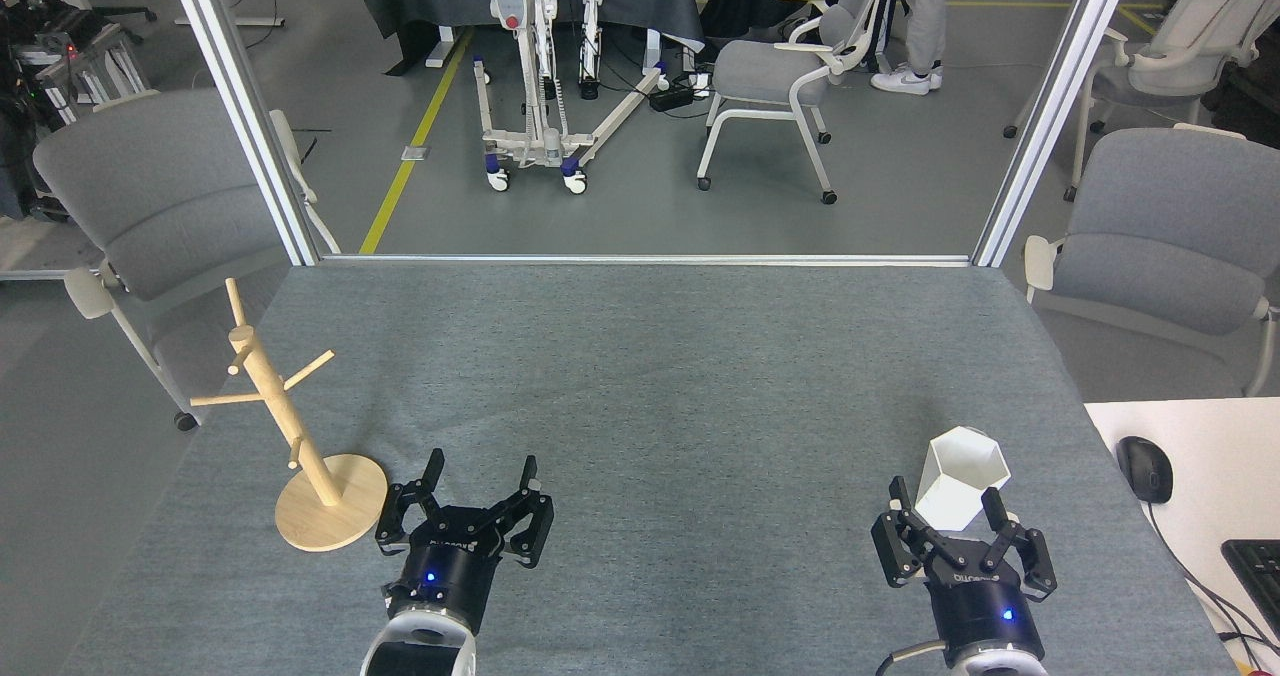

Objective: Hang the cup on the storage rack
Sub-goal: 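Move the right gripper down toward the white hexagonal cup, then close the right gripper on the rim of the white cup, then lift the cup with the right gripper and carry it toward the left gripper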

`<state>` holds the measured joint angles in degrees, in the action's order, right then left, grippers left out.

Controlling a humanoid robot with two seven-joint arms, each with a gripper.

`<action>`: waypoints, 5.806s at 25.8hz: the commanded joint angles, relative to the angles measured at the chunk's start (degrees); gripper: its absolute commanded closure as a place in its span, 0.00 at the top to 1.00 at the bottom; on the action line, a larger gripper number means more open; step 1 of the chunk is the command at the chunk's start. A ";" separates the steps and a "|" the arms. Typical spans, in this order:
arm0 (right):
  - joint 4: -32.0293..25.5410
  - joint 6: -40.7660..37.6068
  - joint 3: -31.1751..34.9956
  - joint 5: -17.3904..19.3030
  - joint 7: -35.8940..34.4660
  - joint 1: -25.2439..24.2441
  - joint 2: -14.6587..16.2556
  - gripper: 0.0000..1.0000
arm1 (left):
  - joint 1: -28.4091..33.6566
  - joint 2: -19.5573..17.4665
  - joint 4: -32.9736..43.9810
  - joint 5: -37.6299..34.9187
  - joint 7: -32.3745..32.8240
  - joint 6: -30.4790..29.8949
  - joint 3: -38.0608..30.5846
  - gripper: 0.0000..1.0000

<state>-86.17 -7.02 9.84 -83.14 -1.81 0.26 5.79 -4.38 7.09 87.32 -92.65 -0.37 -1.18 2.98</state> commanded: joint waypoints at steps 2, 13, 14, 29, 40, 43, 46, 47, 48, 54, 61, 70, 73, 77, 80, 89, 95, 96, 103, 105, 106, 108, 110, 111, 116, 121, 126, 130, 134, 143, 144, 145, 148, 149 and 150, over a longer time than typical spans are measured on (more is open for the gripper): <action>0.04 -0.01 -0.08 -0.09 0.32 -0.09 -0.07 1.00 | 0.95 -0.06 0.22 0.81 -0.51 1.88 -0.34 0.99; 0.13 -0.01 0.62 -0.18 0.23 -0.26 0.98 1.00 | 1.04 -0.06 2.06 2.74 -1.21 2.41 0.28 0.99; 0.21 -0.01 1.50 -0.09 0.23 -0.44 1.95 1.00 | 1.04 -0.06 1.97 2.92 -1.21 2.32 0.19 0.99; 12.08 0.07 5.10 -0.18 -0.30 2.11 5.11 1.00 | 0.86 -0.24 1.45 2.91 -2.00 1.88 0.19 0.99; 18.32 0.07 4.84 -0.18 -0.30 7.03 5.29 1.00 | 0.25 0.12 1.54 2.83 -2.00 2.14 0.19 0.99; 20.08 0.07 4.84 -0.09 -0.30 8.17 6.34 1.00 | 0.16 0.12 1.80 2.83 -2.00 2.15 0.19 0.99; 20.43 0.07 4.66 0.00 -0.30 9.23 7.05 1.00 | 0.16 0.20 1.80 2.83 -2.00 2.32 0.19 0.99; 20.69 0.07 4.66 0.09 -0.30 9.40 7.05 1.00 | 0.16 0.20 1.80 2.83 -2.00 2.41 0.28 1.00; 21.04 0.07 4.66 0.17 -0.30 9.49 7.05 1.00 | 0.16 0.20 1.80 2.83 -2.00 2.41 0.28 0.99; 23.68 0.07 4.40 0.09 -0.30 11.60 7.05 1.00 | -0.46 0.21 1.45 2.83 -2.00 2.41 0.36 0.99; 26.05 0.07 3.26 0.09 -0.30 13.80 7.05 1.00 | -0.63 0.29 0.48 2.83 -2.00 2.50 0.80 1.00; 27.64 0.07 3.17 0.09 -0.39 14.41 6.96 1.00 | -0.72 0.29 -0.22 2.83 -2.09 2.50 0.80 1.00; 28.78 0.07 3.08 0.09 -1.44 16.09 7.13 1.00 | -0.81 0.29 -0.40 2.83 -2.09 2.50 0.80 0.99; 31.06 0.07 3.08 0.09 -1.62 18.11 7.13 1.00 | -0.81 0.29 -0.49 2.83 -2.09 2.50 0.80 0.99; 32.38 0.07 3.08 0.09 -1.70 18.72 7.22 1.00 | -1.60 0.29 -0.75 2.83 -2.09 2.50 0.80 0.99; 37.57 0.07 3.08 -0.09 -2.23 22.77 7.84 1.00 | -2.30 0.38 -1.54 2.74 -2.09 2.50 0.72 0.99; 40.91 0.07 2.99 -0.27 -2.32 24.61 7.93 1.00 | -2.30 0.29 -1.63 2.83 -2.09 2.50 0.80 0.99; 41.52 0.07 2.82 -0.27 -2.32 24.87 7.93 1.00 | -2.30 0.29 -1.63 2.74 -2.09 2.50 0.80 0.99; 43.37 0.07 0.88 -0.27 -2.32 25.67 8.80 0.99 | -2.30 0.29 -1.45 2.83 -1.56 2.50 0.80 1.00; 43.98 0.07 0.27 -0.27 -2.32 25.58 8.80 0.99 | -2.30 0.29 -1.28 2.83 -1.21 2.50 0.80 1.00; 43.98 0.07 -0.26 -0.27 -2.32 25.58 8.80 0.99 | -2.30 0.29 -1.28 2.83 -1.21 2.50 0.72 1.00; 44.07 0.07 -0.52 -0.27 -2.32 25.49 8.89 0.98 | -2.21 0.29 -1.10 2.83 -1.30 2.15 0.80 1.00; 43.98 0.07 -0.52 -0.27 -2.32 25.58 8.89 0.91 | -2.30 0.21 -0.84 2.83 -1.39 1.62 0.80 0.99; 43.98 -0.01 -0.52 -0.27 -2.32 25.58 8.89 0.85 | -2.39 0.20 -0.75 2.83 -1.47 1.35 0.80 1.00; 43.98 -0.63 -0.52 -0.18 -2.32 25.23 8.89 0.38 | -2.39 0.03 -0.66 2.83 -2.26 0.56 0.80 1.00; 42.75 -0.63 -0.35 0.26 -2.23 25.84 10.12 0.34 | -2.39 -0.06 -0.22 2.83 -3.49 0.48 0.80 0.99; 31.15 2.09 -0.44 1.49 -1.09 26.54 11.44 0.38 | -2.21 -0.24 0.66 2.83 -3.76 0.30 0.80 0.99; 11.82 8.60 -0.61 6.59 10.60 25.58 11.53 0.41 | -1.77 -0.32 1.89 2.83 -3.85 -1.81 0.80 0.99; -6.11 13.25 -3.68 8.00 22.11 23.47 8.37 0.41 | -1.33 -0.59 3.73 1.69 -3.93 -7.61 1.77 0.99; -16.57 39.09 -34.53 7.47 24.75 26.98 6.08 0.36 | -5.46 -1.20 1.01 -16.77 -1.04 -17.37 21.28 0.99; -16.48 41.73 -37.43 7.29 25.28 28.39 6.34 0.36 | -7.31 -0.85 -1.01 -16.68 0.28 -17.28 22.25 0.99; -16.57 43.49 -38.84 7.03 26.16 29.00 6.08 0.36 | -9.42 -0.15 -3.21 -16.68 1.43 -17.28 22.51 0.99; -16.13 45.86 -39.63 2.37 29.76 29.36 5.03 0.36 | -14.52 0.91 -8.04 -15.98 2.92 -17.28 22.07 0.99; -15.52 47.09 -39.72 0.35 31.34 29.09 3.53 0.36 | -15.84 1.00 -8.57 -15.72 3.01 -17.37 21.90 0.99; -14.82 48.41 -40.16 -1.32 33.45 28.92 1.86 0.36 | -16.98 1.00 -8.84 -15.19 3.10 -17.54 21.55 0.99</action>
<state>-102.07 37.49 -28.53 -80.01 27.43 29.04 10.34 -17.36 7.59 81.16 -108.58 1.92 -18.42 24.65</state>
